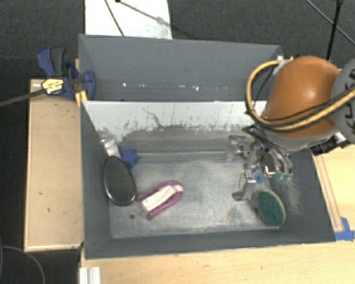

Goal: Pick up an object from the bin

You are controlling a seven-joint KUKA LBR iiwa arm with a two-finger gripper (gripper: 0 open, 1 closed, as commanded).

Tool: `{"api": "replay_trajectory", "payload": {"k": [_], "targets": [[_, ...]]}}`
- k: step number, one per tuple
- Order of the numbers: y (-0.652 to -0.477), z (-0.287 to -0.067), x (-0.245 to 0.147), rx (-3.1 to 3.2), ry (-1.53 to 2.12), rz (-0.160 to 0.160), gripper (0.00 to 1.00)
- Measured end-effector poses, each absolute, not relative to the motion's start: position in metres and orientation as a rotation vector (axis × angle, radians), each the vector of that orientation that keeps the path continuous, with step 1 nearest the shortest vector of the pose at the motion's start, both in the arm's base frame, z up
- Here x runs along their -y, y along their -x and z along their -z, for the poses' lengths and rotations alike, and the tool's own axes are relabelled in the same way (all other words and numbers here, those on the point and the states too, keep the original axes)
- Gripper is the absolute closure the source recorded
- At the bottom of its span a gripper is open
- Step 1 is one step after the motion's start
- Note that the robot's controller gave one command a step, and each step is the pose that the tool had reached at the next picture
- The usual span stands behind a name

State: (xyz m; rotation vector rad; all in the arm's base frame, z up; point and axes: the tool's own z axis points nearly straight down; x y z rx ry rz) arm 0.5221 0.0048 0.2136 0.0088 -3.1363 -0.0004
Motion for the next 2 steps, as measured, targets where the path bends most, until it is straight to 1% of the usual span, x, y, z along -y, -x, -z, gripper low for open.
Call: {"api": "replay_trajectory", "payload": {"k": [1, 2], "targets": [[-0.484, -0.132, 0.061, 3.134, -0.053, -0.002, 0.00], [-0.487, -0.071, 0.121, 2.714, -1.590, 0.013, 0.00]]}}
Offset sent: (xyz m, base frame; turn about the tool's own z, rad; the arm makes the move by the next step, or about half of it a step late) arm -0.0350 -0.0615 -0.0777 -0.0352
